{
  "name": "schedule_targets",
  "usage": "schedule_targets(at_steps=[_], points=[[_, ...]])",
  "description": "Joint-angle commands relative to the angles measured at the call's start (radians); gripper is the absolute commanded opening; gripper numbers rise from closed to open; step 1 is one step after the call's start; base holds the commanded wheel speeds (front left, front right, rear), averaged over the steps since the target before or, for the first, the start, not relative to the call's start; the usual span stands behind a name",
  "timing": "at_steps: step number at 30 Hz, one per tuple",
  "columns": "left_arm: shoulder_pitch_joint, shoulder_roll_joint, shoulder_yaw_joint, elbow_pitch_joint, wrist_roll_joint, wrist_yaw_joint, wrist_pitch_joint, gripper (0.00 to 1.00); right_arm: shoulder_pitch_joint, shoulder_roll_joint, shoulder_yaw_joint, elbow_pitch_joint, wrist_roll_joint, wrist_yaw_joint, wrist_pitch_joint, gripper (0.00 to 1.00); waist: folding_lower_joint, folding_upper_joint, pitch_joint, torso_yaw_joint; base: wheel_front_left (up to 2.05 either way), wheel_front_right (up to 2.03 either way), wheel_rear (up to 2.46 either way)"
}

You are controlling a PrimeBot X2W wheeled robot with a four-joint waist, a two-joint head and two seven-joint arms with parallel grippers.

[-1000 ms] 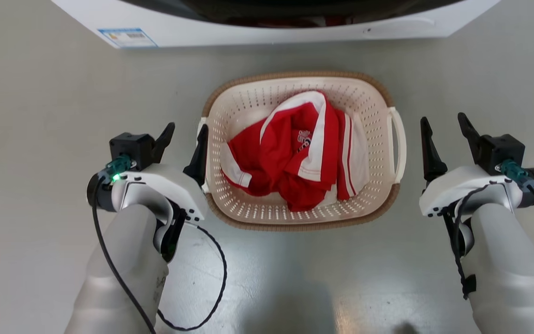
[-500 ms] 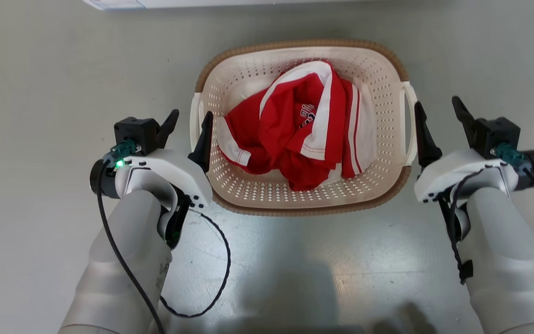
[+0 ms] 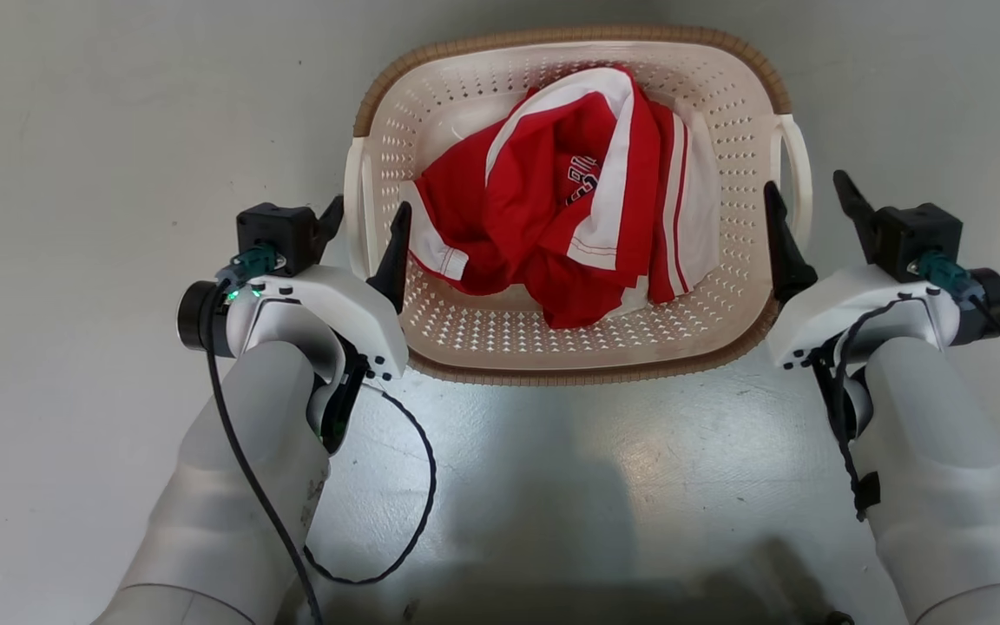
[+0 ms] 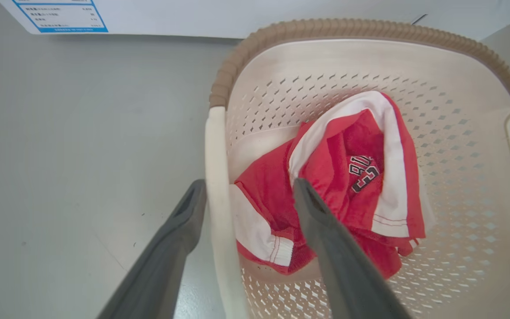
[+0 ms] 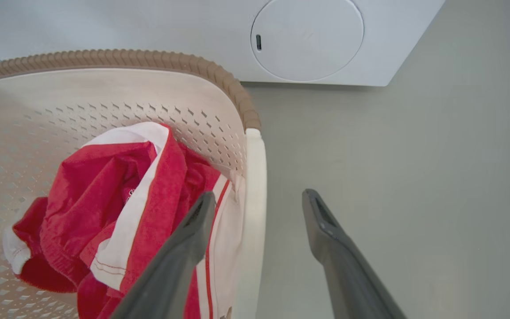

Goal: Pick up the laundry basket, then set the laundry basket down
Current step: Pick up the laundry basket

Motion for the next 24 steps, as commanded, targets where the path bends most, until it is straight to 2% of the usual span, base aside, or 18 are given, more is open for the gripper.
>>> schedule_targets(at_steps=[1, 24], points=[[0.0, 0.021, 0.011, -0.002, -0.007, 0.014, -0.006, 1.0, 0.007, 0.011, 0.022, 0.002, 0.011, 0.006, -0.011, 1.0, -0.0001, 0.0, 0.004, 0.001, 0.0, 0.0, 0.0], [-0.109, 0.021, -0.109, 0.158, -0.053, 0.01, -0.006, 1.0, -0.082, 0.011, 0.057, 0.177, 0.037, 0.006, -0.011, 1.0, -0.0001, 0.0, 0.019, 0.009, 0.0, 0.0, 0.0]])
